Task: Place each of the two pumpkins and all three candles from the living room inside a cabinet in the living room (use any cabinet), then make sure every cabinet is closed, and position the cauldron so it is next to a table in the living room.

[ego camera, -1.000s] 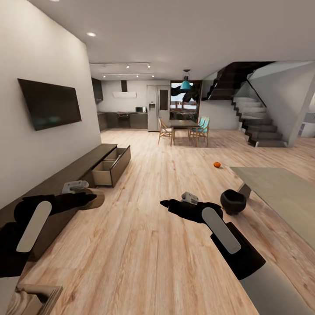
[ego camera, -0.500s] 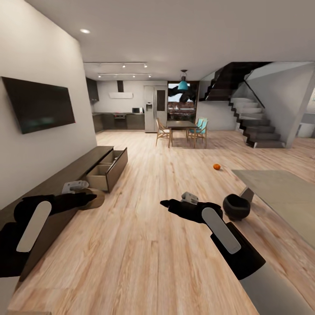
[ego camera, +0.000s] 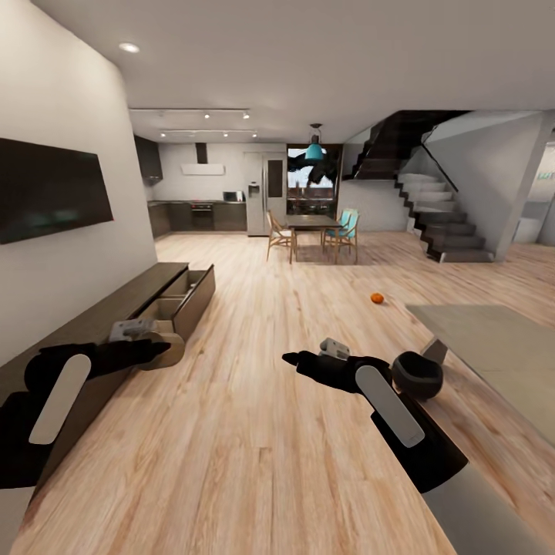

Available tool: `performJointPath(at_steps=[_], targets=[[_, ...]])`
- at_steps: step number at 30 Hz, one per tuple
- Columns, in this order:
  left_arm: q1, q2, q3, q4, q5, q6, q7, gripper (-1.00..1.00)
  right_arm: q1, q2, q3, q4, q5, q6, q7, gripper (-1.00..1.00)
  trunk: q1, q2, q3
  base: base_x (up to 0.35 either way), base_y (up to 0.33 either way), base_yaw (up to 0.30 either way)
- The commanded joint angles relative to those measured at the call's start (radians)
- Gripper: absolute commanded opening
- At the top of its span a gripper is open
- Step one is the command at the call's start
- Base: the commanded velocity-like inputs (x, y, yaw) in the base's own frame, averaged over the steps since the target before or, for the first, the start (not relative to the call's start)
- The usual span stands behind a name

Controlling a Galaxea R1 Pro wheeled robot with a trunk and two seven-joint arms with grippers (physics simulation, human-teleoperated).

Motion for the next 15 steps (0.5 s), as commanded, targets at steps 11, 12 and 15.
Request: performJointPath(at_steps=[11, 12, 15], targets=[[-0.001, 0.0, -0.001, -0.001, 0.013, 0.003, 0.01, -1.0, -0.001, -0.001, 0.002, 0.0, -0.01, -0.002, -0.01, 1.0, 0.001, -0.001, 0.004, 0.335, 0.0, -0.096], [-0.001, 0.0, -0.001, -0.001, 0.013, 0.003, 0.01, -1.0, -0.001, -0.001, 0.002, 0.0, -0.01, -0.002, -0.01, 1.0, 0.001, -0.001, 0.004, 0.335, 0.0, -0.026], [-0.001, 0.0, -0.001, -0.001, 0.013, 0.003, 0.01, -1.0, -0.001, -0.001, 0.002, -0.001, -0.011, -0.002, -0.01, 1.0, 0.001, -0.001, 0.004, 0.335, 0.0, -0.015]])
